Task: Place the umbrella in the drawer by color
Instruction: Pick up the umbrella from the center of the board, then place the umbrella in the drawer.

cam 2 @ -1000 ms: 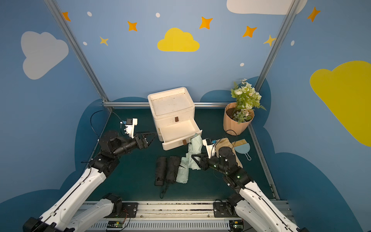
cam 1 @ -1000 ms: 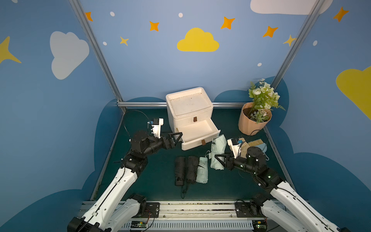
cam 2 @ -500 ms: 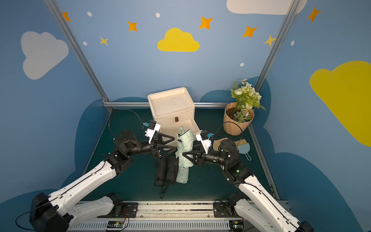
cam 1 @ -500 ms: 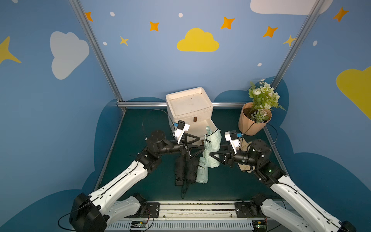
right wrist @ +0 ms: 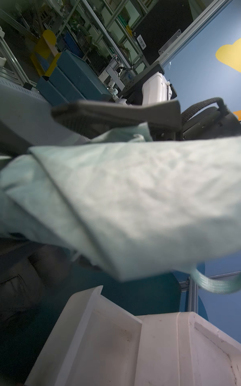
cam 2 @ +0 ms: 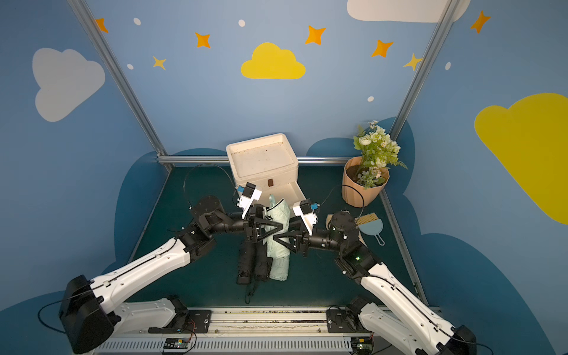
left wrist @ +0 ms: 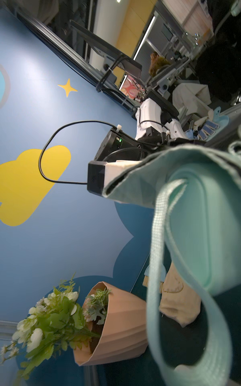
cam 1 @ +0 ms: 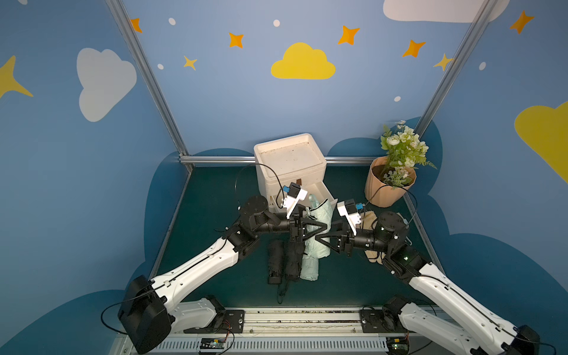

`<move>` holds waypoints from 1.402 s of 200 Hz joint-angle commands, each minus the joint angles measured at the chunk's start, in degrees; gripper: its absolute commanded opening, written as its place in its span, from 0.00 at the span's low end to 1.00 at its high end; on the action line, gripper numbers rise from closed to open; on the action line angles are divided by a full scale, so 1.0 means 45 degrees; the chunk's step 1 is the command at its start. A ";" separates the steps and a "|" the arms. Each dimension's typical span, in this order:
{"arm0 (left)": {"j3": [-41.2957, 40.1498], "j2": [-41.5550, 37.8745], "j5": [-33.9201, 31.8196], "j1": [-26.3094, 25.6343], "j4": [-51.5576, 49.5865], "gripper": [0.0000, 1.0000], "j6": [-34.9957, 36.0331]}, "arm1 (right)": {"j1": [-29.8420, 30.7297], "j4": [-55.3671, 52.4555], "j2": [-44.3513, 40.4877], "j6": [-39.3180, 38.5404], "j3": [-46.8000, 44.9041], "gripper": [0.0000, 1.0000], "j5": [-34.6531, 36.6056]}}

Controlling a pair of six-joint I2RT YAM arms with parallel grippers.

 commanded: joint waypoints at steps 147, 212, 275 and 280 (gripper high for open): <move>0.8512 0.2924 -0.7640 0.0252 -1.2228 0.12 1.0256 | -0.0578 -0.4287 -0.3230 -0.1334 -0.1911 0.98 0.7672; 1.3455 0.8089 -1.1044 0.0218 -1.5060 0.12 1.3391 | -0.1848 0.0358 -0.1468 0.2892 -0.4456 0.98 0.5982; 1.5993 1.1445 -1.2800 0.0312 -1.6052 0.09 1.4612 | -0.2350 0.1899 0.1426 0.4725 -0.4222 0.97 0.3910; 1.6101 1.1610 -1.2936 0.0324 -1.6001 0.10 1.4702 | -0.2359 0.2113 0.1545 0.4791 -0.4302 0.97 0.3884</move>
